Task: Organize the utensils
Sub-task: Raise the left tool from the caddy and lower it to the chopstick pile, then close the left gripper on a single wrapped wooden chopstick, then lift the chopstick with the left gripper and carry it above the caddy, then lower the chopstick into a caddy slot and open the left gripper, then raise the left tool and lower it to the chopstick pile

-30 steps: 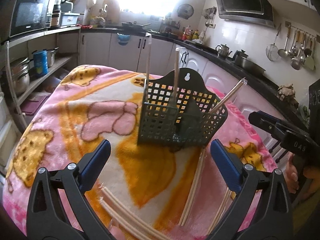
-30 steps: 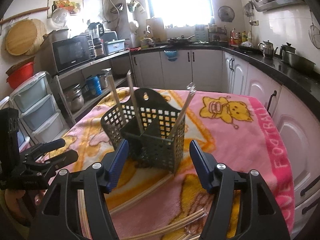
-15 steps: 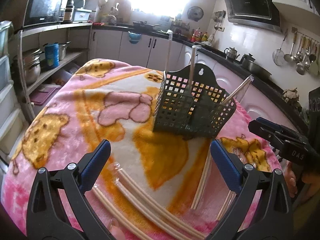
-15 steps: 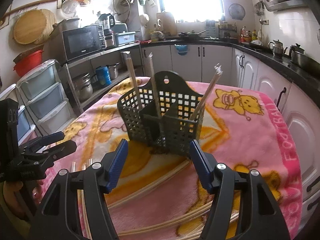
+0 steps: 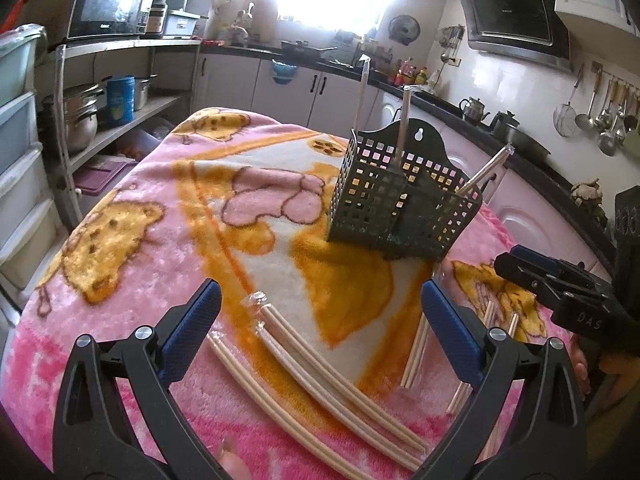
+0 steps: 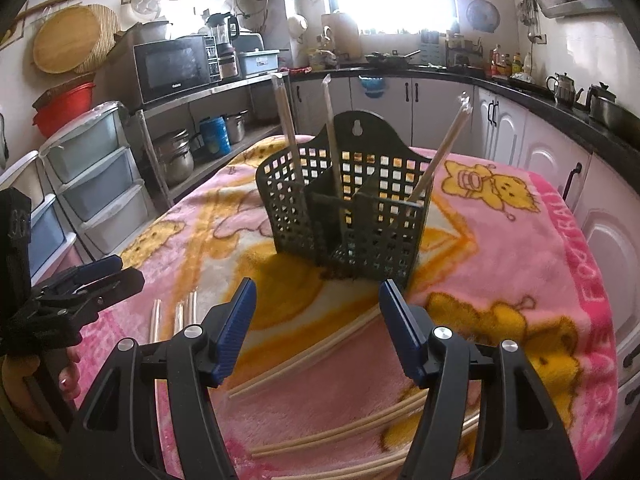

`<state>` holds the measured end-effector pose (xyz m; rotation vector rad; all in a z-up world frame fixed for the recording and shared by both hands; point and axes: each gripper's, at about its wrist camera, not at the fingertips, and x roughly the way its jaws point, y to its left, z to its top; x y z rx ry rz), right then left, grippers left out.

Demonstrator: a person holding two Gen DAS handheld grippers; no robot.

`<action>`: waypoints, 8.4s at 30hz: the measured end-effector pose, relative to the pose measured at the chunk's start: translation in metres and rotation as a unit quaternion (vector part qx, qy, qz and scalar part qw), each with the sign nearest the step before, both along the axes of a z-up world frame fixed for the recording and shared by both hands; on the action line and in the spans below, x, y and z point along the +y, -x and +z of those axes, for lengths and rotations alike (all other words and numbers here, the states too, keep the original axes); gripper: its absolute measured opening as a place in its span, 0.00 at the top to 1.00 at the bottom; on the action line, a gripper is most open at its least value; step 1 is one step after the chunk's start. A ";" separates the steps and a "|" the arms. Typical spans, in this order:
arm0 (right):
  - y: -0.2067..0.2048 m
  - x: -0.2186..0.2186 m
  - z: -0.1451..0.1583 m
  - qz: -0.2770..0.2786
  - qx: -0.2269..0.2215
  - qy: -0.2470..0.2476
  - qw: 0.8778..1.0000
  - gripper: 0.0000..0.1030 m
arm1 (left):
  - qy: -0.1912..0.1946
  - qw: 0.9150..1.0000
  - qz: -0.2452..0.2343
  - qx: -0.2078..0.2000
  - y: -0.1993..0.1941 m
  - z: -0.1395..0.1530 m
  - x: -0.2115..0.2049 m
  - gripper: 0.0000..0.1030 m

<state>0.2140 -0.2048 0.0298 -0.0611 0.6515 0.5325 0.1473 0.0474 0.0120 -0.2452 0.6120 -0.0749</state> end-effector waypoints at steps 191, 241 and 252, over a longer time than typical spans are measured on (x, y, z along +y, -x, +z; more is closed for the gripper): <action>-0.167 -0.019 0.106 -0.103 -0.141 -0.063 0.983 0.97 | 0.036 0.989 -0.090 -0.114 -0.185 0.103 -0.064 0.99; -0.097 -0.064 0.060 -0.121 -0.077 -0.028 0.989 0.66 | 0.026 0.996 -0.071 -0.049 -0.122 0.059 -0.040 0.50; -0.071 -0.056 0.041 -0.099 -0.056 -0.027 0.993 0.58 | 0.015 0.998 -0.049 -0.019 -0.087 0.039 -0.024 0.31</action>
